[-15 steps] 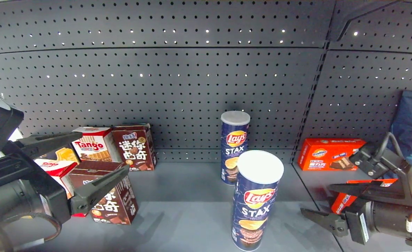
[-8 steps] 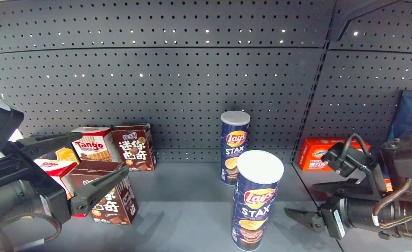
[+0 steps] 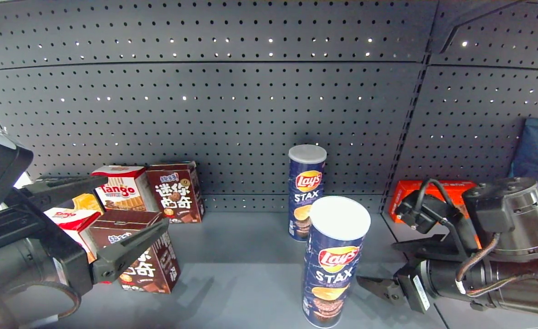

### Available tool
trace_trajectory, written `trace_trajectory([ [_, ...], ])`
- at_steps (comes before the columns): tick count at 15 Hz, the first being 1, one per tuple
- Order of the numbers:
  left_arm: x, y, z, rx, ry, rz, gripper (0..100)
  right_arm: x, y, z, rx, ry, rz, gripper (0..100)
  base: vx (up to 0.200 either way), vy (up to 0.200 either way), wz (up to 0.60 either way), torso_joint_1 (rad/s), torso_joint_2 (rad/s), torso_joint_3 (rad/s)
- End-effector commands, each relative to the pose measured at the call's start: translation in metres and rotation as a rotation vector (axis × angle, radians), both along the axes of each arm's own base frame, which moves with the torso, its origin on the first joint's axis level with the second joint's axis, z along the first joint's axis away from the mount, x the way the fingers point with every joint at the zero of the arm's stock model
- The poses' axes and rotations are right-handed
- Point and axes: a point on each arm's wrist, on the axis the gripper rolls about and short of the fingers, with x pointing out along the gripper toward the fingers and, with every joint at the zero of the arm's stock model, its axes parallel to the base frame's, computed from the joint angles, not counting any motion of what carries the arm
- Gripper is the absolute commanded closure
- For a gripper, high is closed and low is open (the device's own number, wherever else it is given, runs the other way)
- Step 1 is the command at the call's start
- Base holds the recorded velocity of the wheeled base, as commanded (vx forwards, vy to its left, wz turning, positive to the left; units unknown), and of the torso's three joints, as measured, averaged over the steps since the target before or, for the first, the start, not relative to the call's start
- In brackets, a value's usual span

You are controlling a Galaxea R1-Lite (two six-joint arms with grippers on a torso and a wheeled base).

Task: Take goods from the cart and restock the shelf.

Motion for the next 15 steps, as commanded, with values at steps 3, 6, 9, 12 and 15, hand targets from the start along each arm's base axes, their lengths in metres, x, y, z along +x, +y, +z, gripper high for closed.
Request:
trace_trajectory([
  [3,0.0,0.0,-0.001,0.0,0.003,0.001,0,0.003,0.005,-0.004,-0.01,0.012,0.009,0,0.0,0.0,0.0,0.0,0.0,0.0],
  [6,0.0,0.0,-0.001,0.002,0.006,0.001,0,0.004,0.008,-0.005,-0.016,0.017,0.018,0,0.0,0.0,0.0,0.0,0.0,0.0],
  [9,0.0,0.0,-0.002,0.003,0.007,0.001,0,0.004,0.011,-0.007,-0.021,0.025,0.027,0,0.0,0.0,0.0,0.0,0.0,0.0],
  [12,0.0,0.0,-0.002,0.002,0.009,0.001,0,0.007,0.014,-0.009,-0.024,0.028,0.032,0,0.0,0.0,0.0,0.0,0.0,0.0],
  [15,0.002,0.003,-0.003,0.003,0.012,0.021,0,0.009,0.016,-0.01,-0.023,0.028,0.033,0,0.0,0.0,0.0,0.0,0.0,0.0],
])
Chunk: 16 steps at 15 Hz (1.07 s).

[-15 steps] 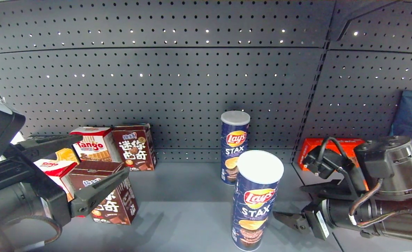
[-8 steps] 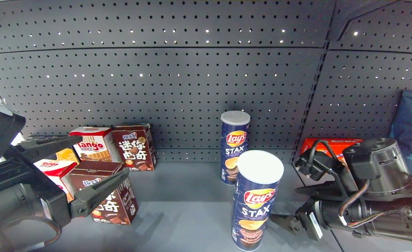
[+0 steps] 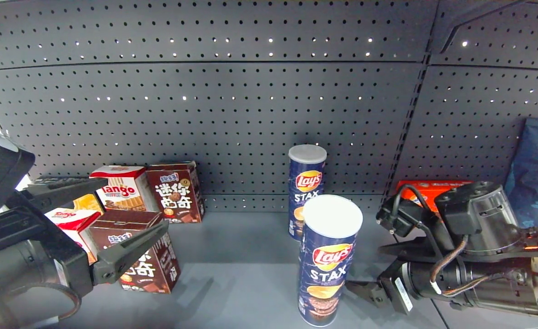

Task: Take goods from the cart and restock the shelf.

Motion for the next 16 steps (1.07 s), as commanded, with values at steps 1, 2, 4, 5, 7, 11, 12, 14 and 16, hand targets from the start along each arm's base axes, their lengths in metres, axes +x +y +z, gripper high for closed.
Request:
trace_trajectory([
  [1,0.0012,0.0024,-0.0034,0.006,0.009,0.018,0,0.0013,0.0013,-0.0025,-0.005,0.007,0.001,0,0.0,0.0,0.0,0.0,0.0,0.0],
  [2,0.0007,0.0027,-0.0053,0.009,0.013,0.018,0,0.0015,0.0014,-0.0029,-0.006,0.008,0.001,0,0.0,0.0,0.0,0.0,0.0,0.0],
  [4,0.0003,0.0029,-0.0063,0.009,0.014,0.018,0,0.0016,0.0025,-0.004,-0.009,0.012,0.004,0,0.0,0.0,0.0,0.0,0.0,0.0],
  [5,0.0003,0.0029,-0.0061,0.009,0.013,0.018,0,0.0012,0.0031,-0.0048,-0.011,0.014,0.007,0,0.0,0.0,0.0,0.0,0.0,0.0],
  [7,0.0003,0.0029,-0.0063,0.009,0.014,0.018,0,0.001,0.003,-0.0044,-0.01,0.013,0.007,0,0.0,0.0,0.0,0.0,0.0,0.0],
  [11,0.0003,0.0029,-0.0063,0.009,0.014,0.018,0,0.001,0.0055,-0.0055,-0.014,0.016,0.014,0,0.0,0.0,0.0,0.0,0.0,0.0],
  [12,0.0004,0.0031,-0.0063,0.009,0.014,0.02,0,0.0014,0.0064,-0.0048,-0.011,0.014,0.016,0,0.0,0.0,0.0,0.0,0.0,0.0],
  [14,0.0004,0.0031,-0.0061,0.008,0.013,0.02,0,0.0024,0.0077,-0.0051,-0.012,0.015,0.018,0,0.0,0.0,0.0,0.0,0.0,0.0],
  [16,0.0004,0.0031,-0.0061,0.008,0.013,0.02,0,0.0028,0.009,-0.004,-0.01,0.011,0.02,0,0.0,0.0,0.0,0.0,0.0,0.0],
])
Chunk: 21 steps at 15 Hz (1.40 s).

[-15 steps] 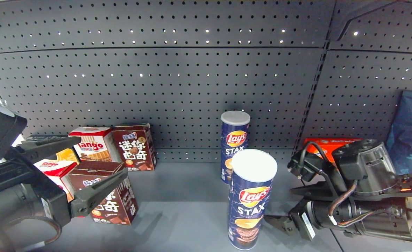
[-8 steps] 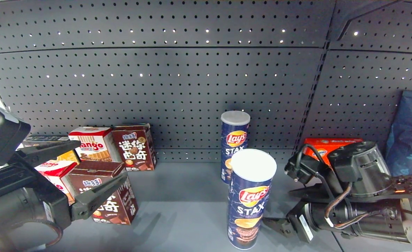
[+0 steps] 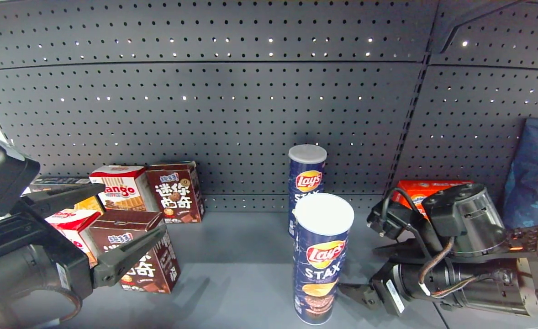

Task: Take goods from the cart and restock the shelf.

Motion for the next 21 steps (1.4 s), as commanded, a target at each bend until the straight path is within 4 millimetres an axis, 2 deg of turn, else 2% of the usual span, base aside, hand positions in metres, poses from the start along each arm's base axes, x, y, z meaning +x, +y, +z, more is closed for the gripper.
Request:
trace_trajectory([
  [1,0.0,0.0,0.0,-0.001,-0.001,0.0,0,0.0,0.0,0.0,0.0,0.0,0.002,0,0.0,0.0,0.0,0.0,0.0,0.0],
  [9,0.0,0.0,-0.002,0.001,0.005,0.002,0,-0.004,-0.003,0.0,-0.001,-0.001,0.001,0,0.0,0.0,0.0,0.0,0.0,0.0],
  [11,-0.004,0.003,0.001,-0.008,-0.013,0.008,0,-0.023,-0.024,0.012,0.034,-0.047,-0.021,0,0.0,0.0,0.0,0.0,0.0,0.0],
  [15,-0.004,0.007,0.01,-0.031,-0.062,0.031,0,-0.045,-0.088,0.065,0.154,-0.293,-0.277,0,0.0,0.0,0.0,0.0,0.0,0.0],
  [17,-0.005,0.013,0.012,-0.036,-0.089,0.068,0,-0.062,-0.112,0.075,0.184,-0.373,-0.371,0,0.0,0.0,0.0,0.0,0.0,0.0],
  [19,-0.014,0.025,0.016,-0.052,-0.126,0.125,0,-0.076,-0.122,0.075,0.187,-0.426,-0.444,0,0.0,0.0,0.0,0.0,0.0,0.0],
  [20,-0.031,0.04,0.009,-0.058,-0.153,0.208,0,-0.089,-0.129,0.062,0.172,-0.465,-0.519,0,0.0,0.0,0.0,0.0,0.0,0.0],
  [21,-0.046,0.047,-0.004,-0.057,-0.159,0.237,0,-0.099,-0.134,0.046,0.163,-0.474,-0.549,0,0.0,0.0,0.0,0.0,0.0,0.0],
])
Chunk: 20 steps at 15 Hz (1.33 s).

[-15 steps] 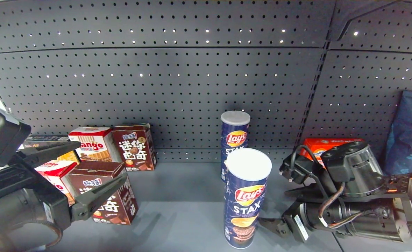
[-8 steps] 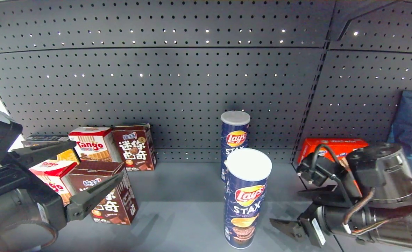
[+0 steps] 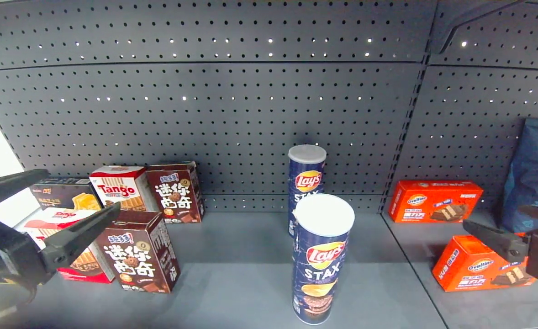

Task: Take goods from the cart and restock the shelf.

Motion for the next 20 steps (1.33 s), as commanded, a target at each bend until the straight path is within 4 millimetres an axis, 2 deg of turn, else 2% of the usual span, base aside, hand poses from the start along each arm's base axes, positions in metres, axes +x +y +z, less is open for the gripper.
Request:
trace_trajectory([
  [1,-0.042,0.021,-0.026,-0.015,-0.046,0.091,0,-0.037,-0.019,-0.025,0.014,-0.072,-0.099,0,0.0,0.0,0.0,0.0,0.0,0.0],
  [2,-0.053,0.025,-0.037,-0.015,-0.054,0.114,0,-0.043,-0.022,-0.034,0.011,-0.073,-0.128,0,0.0,0.0,0.0,0.0,0.0,0.0],
  [4,-0.089,0.037,-0.075,-0.008,-0.039,0.206,0,-0.065,-0.035,-0.056,0.036,-0.106,-0.262,0,0.0,0.0,0.0,0.0,0.0,0.0],
  [8,-0.136,0.049,-0.118,0.011,0.008,0.249,0,-0.108,-0.056,-0.107,0.061,-0.185,-0.62,0,0.0,0.0,0.0,0.0,0.0,0.0],
  [9,-0.141,0.05,-0.125,0.01,0.016,0.249,0,-0.12,-0.058,-0.113,0.072,-0.224,-0.679,0,0.0,0.0,0.0,0.0,0.0,0.0],
  [11,-0.14,0.05,-0.127,0.011,0.014,0.25,0,-0.142,-0.057,-0.135,0.076,-0.244,-0.581,0,0.0,0.0,0.0,0.0,0.0,0.0],
  [13,-0.139,0.049,-0.131,0.017,0.027,0.25,0,-0.144,-0.054,-0.136,0.062,-0.248,-0.416,0,0.0,0.0,0.0,0.0,0.0,0.0],
  [14,-0.139,0.049,-0.131,0.017,0.027,0.25,0,-0.144,-0.054,-0.136,0.062,-0.248,-0.416,0,0.0,0.0,0.0,0.0,0.0,0.0],
  [15,-0.136,0.049,-0.14,0.028,0.052,0.248,0,-0.143,-0.047,-0.135,0.044,-0.251,-0.116,0,0.0,0.0,0.0,0.0,0.0,0.0],
  [16,-0.135,0.048,-0.141,0.026,0.041,0.248,0,-0.142,-0.046,-0.136,0.049,-0.249,-0.089,0,0.0,0.0,0.0,0.0,0.0,0.0],
  [18,-0.132,0.048,-0.144,0.017,0.023,0.248,0,-0.143,-0.047,-0.136,0.134,-0.25,-0.255,0,0.0,0.0,0.0,0.0,0.0,0.0],
  [20,-0.13,0.047,-0.149,0.015,0.017,0.248,0,-0.143,-0.048,-0.137,0.167,-0.253,-0.301,0,0.0,0.0,0.0,0.0,0.0,0.0],
])
